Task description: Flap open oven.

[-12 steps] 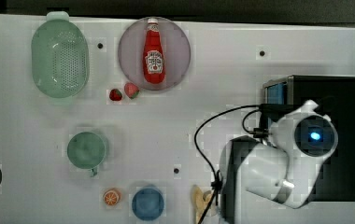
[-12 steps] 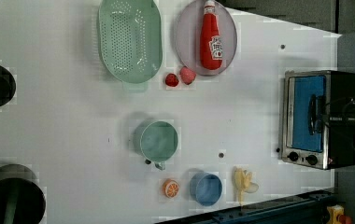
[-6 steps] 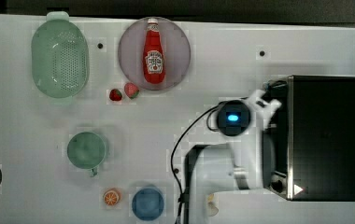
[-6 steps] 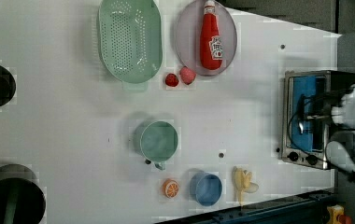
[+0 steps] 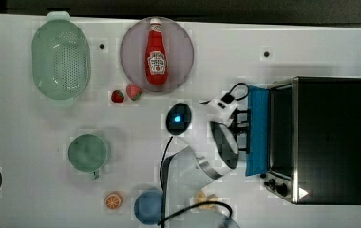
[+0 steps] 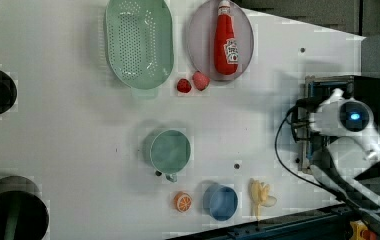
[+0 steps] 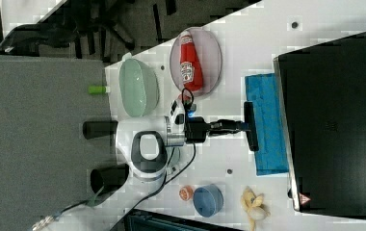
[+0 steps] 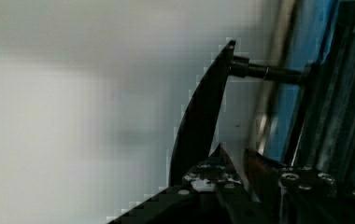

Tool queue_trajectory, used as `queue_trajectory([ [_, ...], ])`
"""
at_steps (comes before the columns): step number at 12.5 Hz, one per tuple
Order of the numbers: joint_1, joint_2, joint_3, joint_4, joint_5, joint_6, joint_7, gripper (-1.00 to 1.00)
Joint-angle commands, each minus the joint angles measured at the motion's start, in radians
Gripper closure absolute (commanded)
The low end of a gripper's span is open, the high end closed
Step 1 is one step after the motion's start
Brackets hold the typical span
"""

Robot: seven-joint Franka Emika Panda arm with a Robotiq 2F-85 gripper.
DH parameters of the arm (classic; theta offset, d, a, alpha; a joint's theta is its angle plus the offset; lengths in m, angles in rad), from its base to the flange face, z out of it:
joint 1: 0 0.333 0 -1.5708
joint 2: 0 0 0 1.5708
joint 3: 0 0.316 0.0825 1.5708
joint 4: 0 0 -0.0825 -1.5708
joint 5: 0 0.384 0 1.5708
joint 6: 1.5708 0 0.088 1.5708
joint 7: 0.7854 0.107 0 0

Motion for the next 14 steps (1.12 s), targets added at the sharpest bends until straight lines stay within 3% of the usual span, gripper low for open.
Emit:
queue_trajectory([
  [1,0.056,0.062,0.017,0.01,-0.088,-0.052,0.323,0.65],
  [5,0.12,0.159,0.018,0.052,-0.15,-0.107,0.464,0.65],
  [11,0.121,0.234,0.01,0.087,-0.145,-0.033,0.466,0.65],
  [14,0.115,0.137,-0.007,0.094,-0.026,0.042,0.47,0.65],
])
